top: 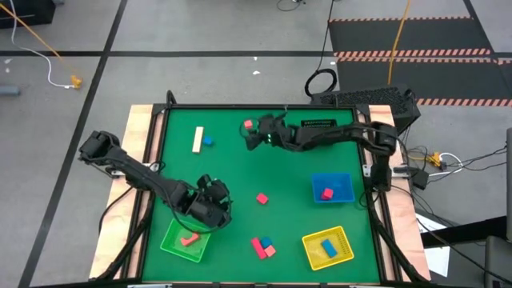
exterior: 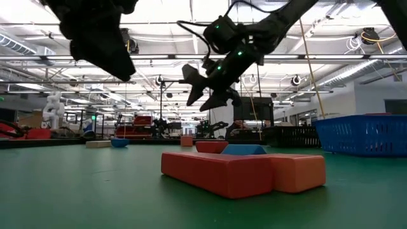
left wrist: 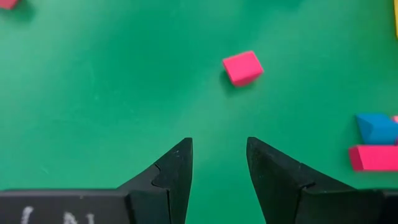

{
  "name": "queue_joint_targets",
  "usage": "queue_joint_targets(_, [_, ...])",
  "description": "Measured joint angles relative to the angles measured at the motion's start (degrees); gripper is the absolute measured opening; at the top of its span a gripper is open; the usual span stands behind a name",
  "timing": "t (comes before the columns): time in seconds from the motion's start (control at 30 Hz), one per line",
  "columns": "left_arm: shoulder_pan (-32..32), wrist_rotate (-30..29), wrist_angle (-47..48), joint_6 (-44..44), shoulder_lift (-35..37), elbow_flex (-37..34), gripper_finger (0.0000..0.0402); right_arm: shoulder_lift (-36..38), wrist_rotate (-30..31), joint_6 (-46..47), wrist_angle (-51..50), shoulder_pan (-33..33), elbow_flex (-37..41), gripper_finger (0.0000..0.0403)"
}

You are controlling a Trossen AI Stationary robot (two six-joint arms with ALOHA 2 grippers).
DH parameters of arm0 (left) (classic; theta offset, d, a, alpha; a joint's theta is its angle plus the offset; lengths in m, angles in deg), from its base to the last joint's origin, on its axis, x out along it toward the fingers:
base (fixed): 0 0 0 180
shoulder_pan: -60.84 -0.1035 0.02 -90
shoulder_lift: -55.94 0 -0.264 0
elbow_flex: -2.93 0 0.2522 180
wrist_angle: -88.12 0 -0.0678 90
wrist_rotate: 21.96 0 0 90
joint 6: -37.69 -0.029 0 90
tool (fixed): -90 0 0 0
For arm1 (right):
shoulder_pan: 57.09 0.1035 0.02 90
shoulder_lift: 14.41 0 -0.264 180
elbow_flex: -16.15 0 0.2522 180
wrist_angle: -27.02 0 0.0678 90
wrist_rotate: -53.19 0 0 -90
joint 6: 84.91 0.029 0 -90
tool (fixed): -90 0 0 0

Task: Sort & place blocks by color
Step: Put the orange block into the green bin

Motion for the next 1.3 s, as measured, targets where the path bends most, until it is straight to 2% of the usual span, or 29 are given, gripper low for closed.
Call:
queue_joint_targets(0.1, [1.4, 0.1, 1.3, 1.4, 0.0, 0.0, 0.0152, -1.5, -0.3, -1.9, 2.4, -1.8, -0.9, 0.0206])
queue_joint_targets(0.3, [2.0, 0.0, 5.7, 0.9, 0.1, 0.0, 0.0152, -5.0, -10.8, -1.0, 11.4, -5.0, -1.0, 0.0207])
queue_joint_targets(0.43, [0.5, -0.3, 9.7, -0.3, 0.1, 0.0, 0.0152, -5.8, -12.7, 0.3, 12.0, -6.6, -1.0, 0.0229])
queue_joint_targets(0.77, [-2.8, -0.7, 10.6, -0.3, 2.6, 0.0, 0.0152, -5.8, -10.2, 1.7, 7.8, -6.5, -1.0, 0.0305])
queue_joint_targets(0.9, [-3.0, -1.2, 10.2, 0.4, 4.7, 0.0, 0.0152, -5.8, -4.7, 0.9, 6.4, -5.5, -1.0, 0.0308])
queue_joint_targets(1.07, [-2.6, -2.7, 10.0, 0.4, 7.6, 0.0, 0.0152, -5.8, -4.5, 1.1, 6.7, -5.2, -1.0, 0.0308])
queue_joint_targets(1.23, [-2.6, -3.5, 10.0, -1.0, 10.4, 0.0, 0.0152, -9.4, -4.5, 3.3, 10.1, -5.3, -1.2, 0.0308])
queue_joint_targets(1.3, [-2.6, -3.7, 10.1, -1.6, 11.5, 0.0, 0.0152, -10.5, -3.2, 3.1, 6.8, -4.9, -2.6, 0.0308])
